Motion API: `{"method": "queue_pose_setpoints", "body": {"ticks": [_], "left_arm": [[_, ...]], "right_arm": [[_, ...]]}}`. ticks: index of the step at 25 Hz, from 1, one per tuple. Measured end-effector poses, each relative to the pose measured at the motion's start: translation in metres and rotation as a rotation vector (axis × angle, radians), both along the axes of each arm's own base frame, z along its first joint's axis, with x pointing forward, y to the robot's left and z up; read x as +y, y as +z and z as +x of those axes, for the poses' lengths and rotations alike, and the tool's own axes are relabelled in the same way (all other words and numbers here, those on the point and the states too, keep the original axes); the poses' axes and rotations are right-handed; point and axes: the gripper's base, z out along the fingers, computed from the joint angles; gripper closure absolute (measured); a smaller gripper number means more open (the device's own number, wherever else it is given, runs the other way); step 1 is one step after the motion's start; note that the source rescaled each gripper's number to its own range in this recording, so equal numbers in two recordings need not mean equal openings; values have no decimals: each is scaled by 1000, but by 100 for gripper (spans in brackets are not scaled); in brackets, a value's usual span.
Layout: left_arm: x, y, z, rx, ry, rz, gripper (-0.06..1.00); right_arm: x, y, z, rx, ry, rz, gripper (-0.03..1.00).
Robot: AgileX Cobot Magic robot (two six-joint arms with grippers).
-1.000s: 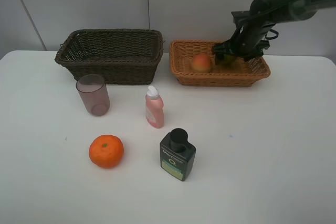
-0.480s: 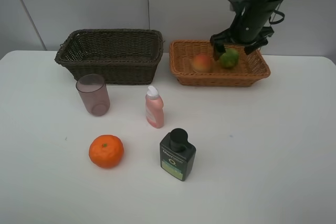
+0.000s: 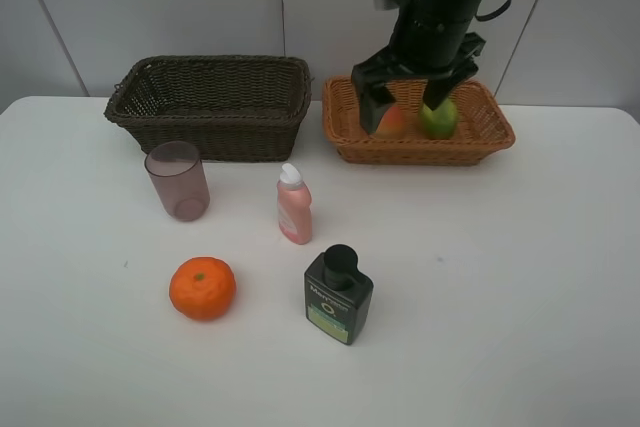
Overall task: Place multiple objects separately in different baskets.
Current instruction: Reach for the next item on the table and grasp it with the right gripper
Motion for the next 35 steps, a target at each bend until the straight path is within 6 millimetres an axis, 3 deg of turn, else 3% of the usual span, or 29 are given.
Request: {"method": "queue_pose_setpoints", "body": {"ticks": [9,22,30,35], "left_arm": [[0,0,0,0,0,0,-6],[0,0,0,0,0,0,-6],[0,0,0,0,0,0,-6],[0,0,0,0,0,0,-6]], "right_arm": [[43,24,-41,-25,139,24,-2],[75,23,-70,-5,199,43,-3],[51,-6,-115,101,233,-37,-3],[48,-25,-140,146,270,-52,-3]]}}
